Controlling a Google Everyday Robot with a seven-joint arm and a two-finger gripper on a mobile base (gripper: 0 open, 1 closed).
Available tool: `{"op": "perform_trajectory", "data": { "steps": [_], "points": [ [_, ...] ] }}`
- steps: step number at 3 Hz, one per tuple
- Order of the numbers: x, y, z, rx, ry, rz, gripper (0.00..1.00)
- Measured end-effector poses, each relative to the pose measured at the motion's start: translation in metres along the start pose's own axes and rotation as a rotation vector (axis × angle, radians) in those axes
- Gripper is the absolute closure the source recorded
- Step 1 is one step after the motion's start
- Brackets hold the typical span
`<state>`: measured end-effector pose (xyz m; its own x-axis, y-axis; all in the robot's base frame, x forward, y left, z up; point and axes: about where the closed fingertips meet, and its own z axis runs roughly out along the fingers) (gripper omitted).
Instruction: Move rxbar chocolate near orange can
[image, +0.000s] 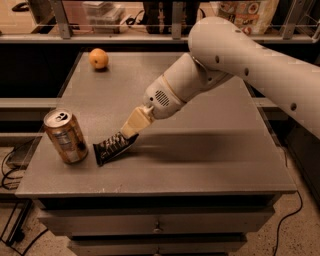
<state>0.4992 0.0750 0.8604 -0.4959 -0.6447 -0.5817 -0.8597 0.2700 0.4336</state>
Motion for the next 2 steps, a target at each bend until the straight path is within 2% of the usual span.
{"op": "perform_trajectory", "data": {
  "steps": [1,2],
  "points": [
    [0.0047,0.007,0.01,-0.04,-0.025,0.026,0.12],
    [0.0041,0.0081,0.0108,-0.042,-0.022,0.024,0.0]
  ]
}}
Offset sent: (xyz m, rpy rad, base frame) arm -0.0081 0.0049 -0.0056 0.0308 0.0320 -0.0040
